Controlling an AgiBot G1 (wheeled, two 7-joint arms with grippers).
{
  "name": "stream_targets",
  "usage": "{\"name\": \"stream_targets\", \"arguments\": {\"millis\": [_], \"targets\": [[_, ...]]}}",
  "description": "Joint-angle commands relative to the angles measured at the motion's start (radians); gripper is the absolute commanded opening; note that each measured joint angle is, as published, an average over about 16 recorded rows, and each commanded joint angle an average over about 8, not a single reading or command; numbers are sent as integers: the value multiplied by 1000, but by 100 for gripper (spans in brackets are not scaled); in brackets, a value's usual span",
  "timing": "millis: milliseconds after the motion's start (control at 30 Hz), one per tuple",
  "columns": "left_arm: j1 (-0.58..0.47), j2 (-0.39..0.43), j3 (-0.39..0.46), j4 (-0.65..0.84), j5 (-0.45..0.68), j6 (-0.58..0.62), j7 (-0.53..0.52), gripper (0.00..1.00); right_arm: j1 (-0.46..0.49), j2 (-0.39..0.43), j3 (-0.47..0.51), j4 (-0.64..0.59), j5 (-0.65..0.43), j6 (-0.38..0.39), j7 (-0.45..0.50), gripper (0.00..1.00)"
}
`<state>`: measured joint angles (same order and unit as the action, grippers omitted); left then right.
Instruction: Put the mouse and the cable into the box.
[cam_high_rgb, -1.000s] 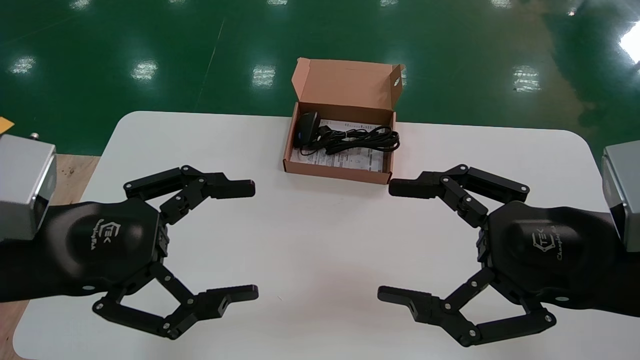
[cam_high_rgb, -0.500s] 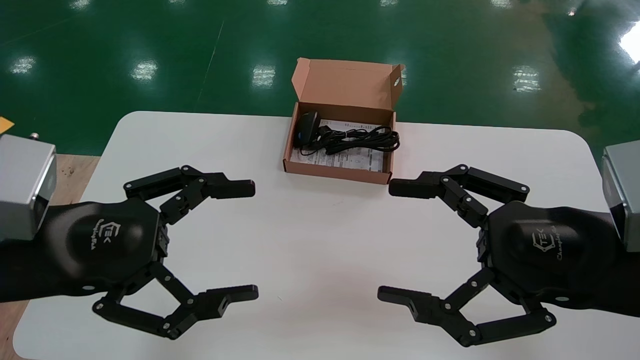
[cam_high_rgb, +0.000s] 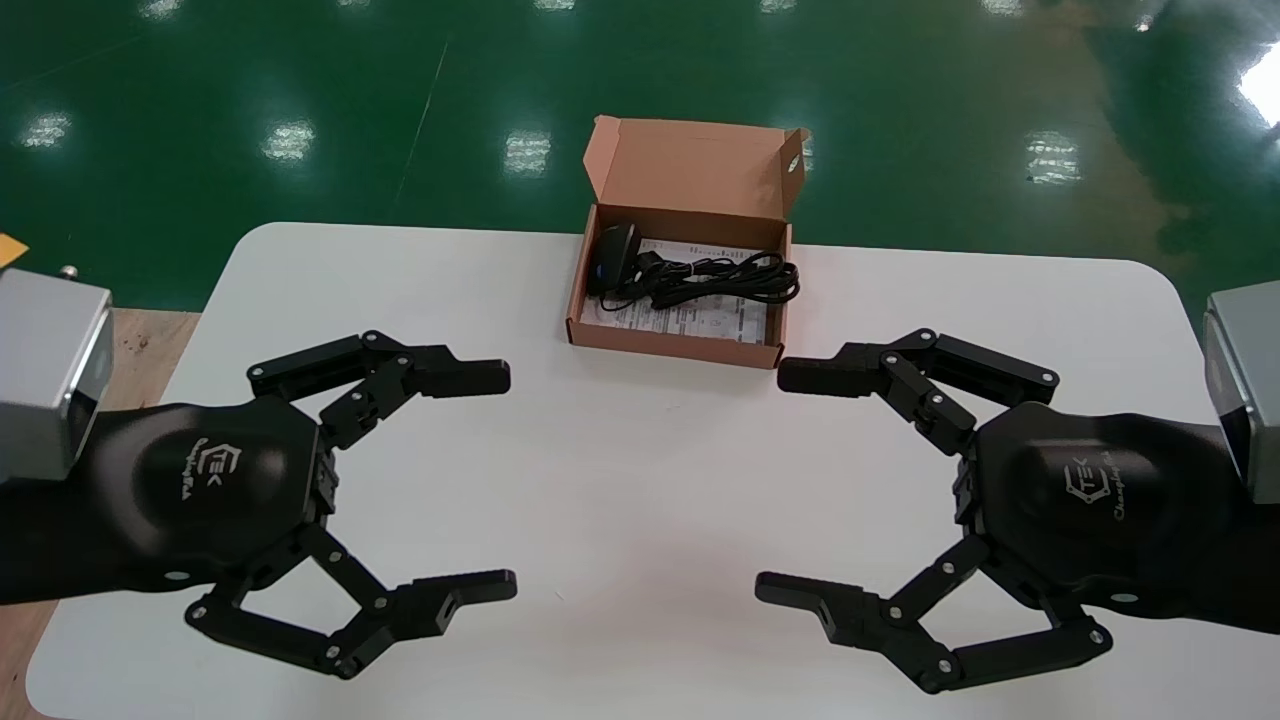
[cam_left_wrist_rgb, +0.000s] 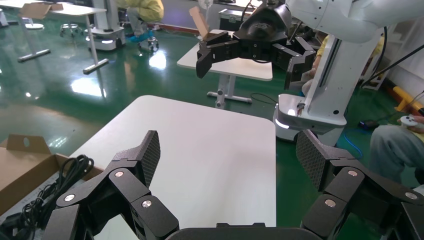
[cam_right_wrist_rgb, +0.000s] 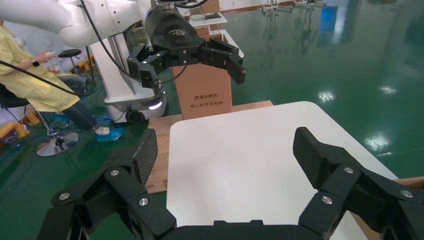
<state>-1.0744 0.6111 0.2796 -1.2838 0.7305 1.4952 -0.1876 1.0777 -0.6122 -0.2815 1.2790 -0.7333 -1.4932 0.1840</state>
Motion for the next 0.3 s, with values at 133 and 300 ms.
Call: {"name": "stream_targets", "arguments": {"millis": [133,300], "targets": [[0,0,0,0,0,0,0,100,0,0,0,0,0,0,0,100],[0,0,0,0,0,0,0,100,0,0,0,0,0,0,0,100]]}}
